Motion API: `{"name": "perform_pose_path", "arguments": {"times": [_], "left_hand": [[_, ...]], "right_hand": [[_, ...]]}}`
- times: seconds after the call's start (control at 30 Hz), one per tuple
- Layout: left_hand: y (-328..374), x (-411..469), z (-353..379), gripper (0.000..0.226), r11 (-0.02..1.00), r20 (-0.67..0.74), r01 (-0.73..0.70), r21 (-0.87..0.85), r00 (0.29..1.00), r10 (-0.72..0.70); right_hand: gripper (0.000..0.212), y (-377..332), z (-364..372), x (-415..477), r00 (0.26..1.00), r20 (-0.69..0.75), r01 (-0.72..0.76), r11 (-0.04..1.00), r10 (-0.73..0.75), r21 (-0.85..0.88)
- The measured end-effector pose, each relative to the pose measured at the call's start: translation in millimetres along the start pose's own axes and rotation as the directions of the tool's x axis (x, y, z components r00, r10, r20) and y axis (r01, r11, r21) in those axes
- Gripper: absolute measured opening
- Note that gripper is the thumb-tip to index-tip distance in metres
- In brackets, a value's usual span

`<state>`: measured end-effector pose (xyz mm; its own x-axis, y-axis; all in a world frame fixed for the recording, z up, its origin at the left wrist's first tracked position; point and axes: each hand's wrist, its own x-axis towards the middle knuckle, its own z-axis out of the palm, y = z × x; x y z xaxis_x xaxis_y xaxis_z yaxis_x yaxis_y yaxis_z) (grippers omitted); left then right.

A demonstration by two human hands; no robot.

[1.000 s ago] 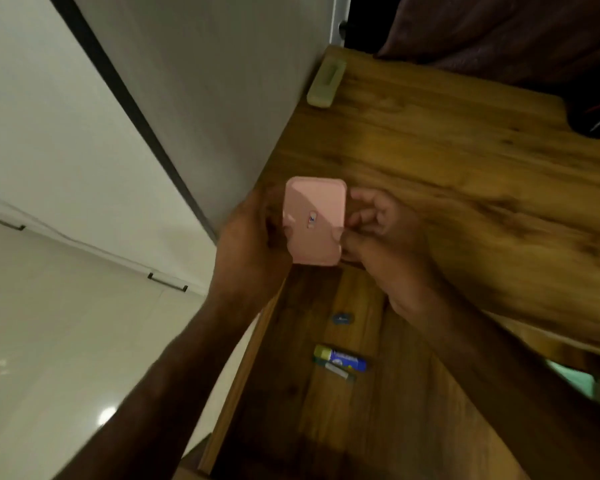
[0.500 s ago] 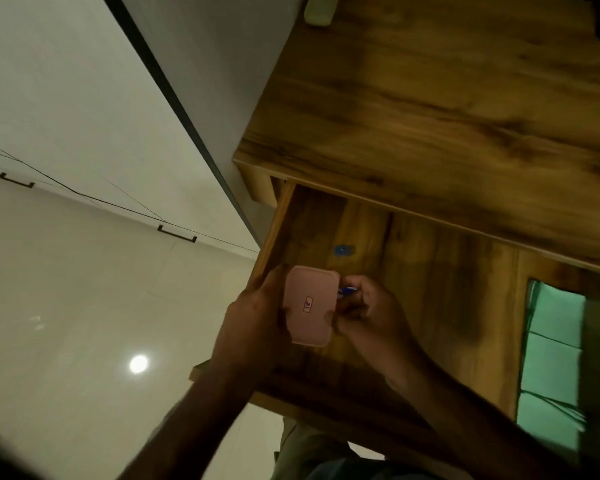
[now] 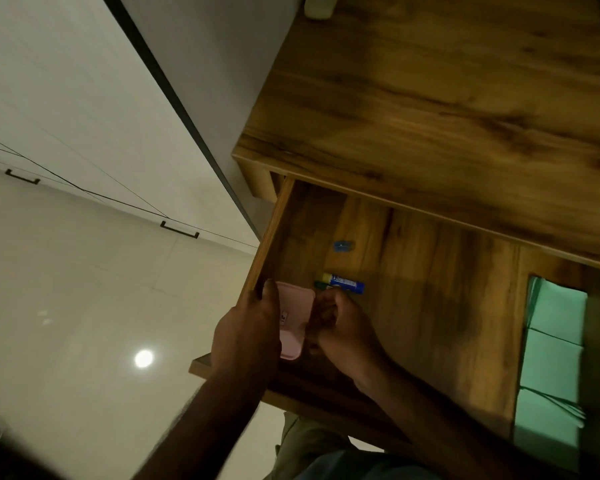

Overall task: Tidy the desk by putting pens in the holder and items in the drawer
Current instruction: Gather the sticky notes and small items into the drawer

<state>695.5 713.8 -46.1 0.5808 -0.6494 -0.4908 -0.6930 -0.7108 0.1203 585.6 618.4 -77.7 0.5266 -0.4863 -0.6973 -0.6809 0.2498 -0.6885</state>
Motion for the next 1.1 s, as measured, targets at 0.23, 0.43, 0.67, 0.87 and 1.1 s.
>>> {"name": "perform_pose_path", "arguments": {"times": [0.23,0.43,0.67,0.87,1.1], "left_hand": [[6.3,-2.4,-8.9,0.048,0.997,0.006,0.067,0.034,0.998,-0.067],[4.5,9.9,-16.1,0.041,0.999,-0.001,0.043,0.012,0.999,-0.043],[18.4,63.4,-69.5,0.01,0.979,-0.199,-0.14,-0.147,0.974,0.11],[46.4,132.9,-138.9,0.015,0.921,-0.388,-0.311,-0.234,0.899,0.205],[70.3,241.9,-203.4,0.057,0.901,-0.449,-0.277,-0.335,0.887,0.106]], "right_hand": [[0.039,5.1,3.0,-3.4,0.996,0.08,-0.045,0.997,0.04,0.061],[0.036,-3.8,-3.8,-3.2,0.999,0.036,0.007,0.983,-0.001,-0.184],[0.023,-74.0,-62.1,23.6,0.962,-0.094,0.234,0.949,-0.258,-0.209],[0.026,-157.3,-94.9,73.9,0.874,-0.224,0.398,0.9,-0.431,-0.177],[0.023,-256.1,-126.5,149.3,0.843,-0.304,0.442,0.894,-0.443,-0.077]]}}
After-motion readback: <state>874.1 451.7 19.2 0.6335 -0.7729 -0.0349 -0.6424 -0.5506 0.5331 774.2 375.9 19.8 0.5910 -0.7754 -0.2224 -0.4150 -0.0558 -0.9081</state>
